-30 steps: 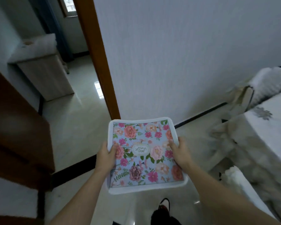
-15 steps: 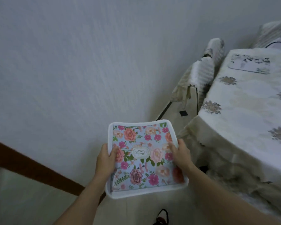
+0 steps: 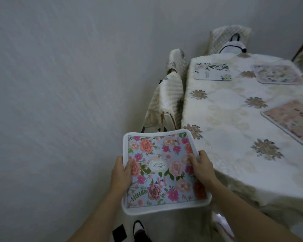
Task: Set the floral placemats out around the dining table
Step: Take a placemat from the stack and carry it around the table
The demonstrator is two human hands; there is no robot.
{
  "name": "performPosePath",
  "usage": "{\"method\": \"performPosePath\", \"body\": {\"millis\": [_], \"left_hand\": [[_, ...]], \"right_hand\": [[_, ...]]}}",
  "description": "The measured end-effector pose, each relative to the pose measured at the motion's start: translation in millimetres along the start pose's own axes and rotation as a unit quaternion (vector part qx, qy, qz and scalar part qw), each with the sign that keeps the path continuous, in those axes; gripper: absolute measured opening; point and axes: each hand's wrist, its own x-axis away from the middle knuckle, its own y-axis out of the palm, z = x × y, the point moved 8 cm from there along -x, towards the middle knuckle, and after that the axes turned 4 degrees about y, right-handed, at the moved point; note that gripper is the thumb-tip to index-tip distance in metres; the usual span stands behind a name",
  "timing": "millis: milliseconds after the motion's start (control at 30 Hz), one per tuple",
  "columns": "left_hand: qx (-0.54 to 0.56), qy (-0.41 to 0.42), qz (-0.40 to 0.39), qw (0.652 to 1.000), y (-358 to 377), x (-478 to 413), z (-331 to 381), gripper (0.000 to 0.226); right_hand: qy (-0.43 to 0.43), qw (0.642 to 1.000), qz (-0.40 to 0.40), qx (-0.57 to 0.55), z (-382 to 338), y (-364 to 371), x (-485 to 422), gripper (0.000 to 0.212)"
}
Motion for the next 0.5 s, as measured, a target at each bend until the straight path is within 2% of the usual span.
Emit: {"method": "performPosePath", "body": {"millis": [500], "left_hand": [[0.006,0.101,-0.215,0.971,228,-190,128,0.023]], "right_hand": [[0.09,0.969,0.229,0.01,5,-156,-148,0.028]]}}
